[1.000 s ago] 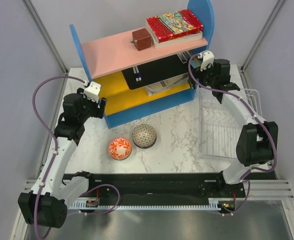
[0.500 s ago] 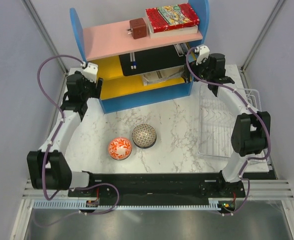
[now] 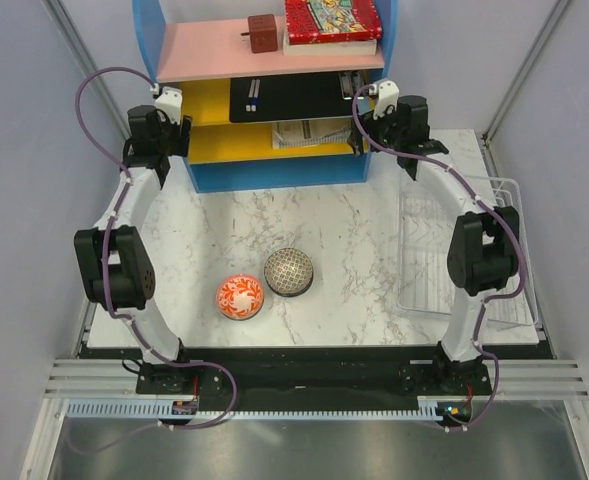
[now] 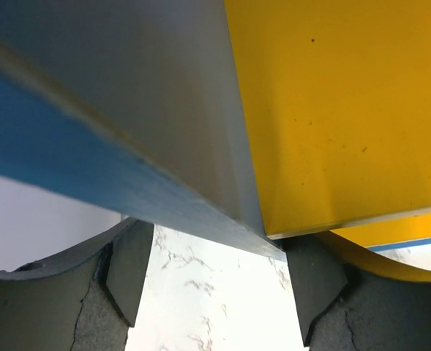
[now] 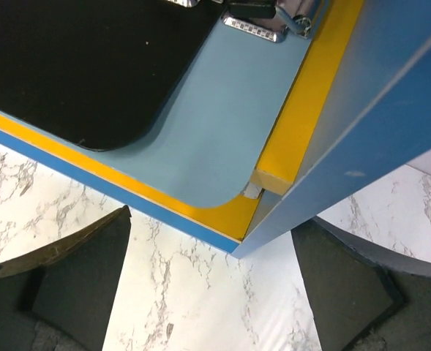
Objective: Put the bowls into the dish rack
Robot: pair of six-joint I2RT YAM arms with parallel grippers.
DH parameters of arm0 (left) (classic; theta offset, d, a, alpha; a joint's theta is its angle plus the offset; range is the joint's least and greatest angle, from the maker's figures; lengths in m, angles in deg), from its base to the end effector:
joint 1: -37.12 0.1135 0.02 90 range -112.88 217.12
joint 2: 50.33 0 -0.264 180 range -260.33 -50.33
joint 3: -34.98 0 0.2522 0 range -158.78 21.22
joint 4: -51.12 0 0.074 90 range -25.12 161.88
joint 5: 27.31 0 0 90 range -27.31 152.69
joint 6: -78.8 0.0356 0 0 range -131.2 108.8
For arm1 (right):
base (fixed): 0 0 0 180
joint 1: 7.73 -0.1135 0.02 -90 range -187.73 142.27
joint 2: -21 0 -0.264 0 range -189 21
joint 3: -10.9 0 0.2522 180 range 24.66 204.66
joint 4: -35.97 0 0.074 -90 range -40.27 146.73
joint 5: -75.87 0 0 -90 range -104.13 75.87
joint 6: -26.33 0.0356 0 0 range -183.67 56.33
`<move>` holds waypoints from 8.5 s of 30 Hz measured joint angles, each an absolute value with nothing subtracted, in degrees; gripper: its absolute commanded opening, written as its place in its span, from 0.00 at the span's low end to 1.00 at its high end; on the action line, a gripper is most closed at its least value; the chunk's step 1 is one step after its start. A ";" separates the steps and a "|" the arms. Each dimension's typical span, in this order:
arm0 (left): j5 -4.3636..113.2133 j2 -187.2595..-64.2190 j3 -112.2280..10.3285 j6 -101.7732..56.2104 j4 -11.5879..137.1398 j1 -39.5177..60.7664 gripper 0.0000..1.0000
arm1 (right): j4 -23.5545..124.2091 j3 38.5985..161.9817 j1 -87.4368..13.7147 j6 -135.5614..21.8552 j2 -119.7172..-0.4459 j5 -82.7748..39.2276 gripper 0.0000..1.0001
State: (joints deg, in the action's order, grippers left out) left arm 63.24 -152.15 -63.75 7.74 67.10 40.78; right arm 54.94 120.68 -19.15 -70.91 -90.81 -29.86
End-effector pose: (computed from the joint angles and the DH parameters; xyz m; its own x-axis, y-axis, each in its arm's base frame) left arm 0.4286 0.0278 0.3225 -0.3321 0.3040 -0.8929 0.0369 0.9501 0.3097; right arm 0.4600 0.1028 0.3109 -0.2932 -0.1830 -0.9384 -0.4794 0.8773 -0.0213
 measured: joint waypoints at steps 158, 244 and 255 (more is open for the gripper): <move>58.04 -97.56 -29.85 5.25 98.77 52.48 1.00 | 63.43 166.37 -27.13 -56.79 -126.96 -5.86 0.98; 69.52 -202.27 -116.14 87.08 48.56 1.44 1.00 | 95.97 108.64 3.53 -85.21 -49.41 -24.00 0.97; 65.52 -203.80 -118.92 87.58 48.89 3.13 1.00 | 94.70 105.80 3.64 -83.15 -47.77 -26.14 0.97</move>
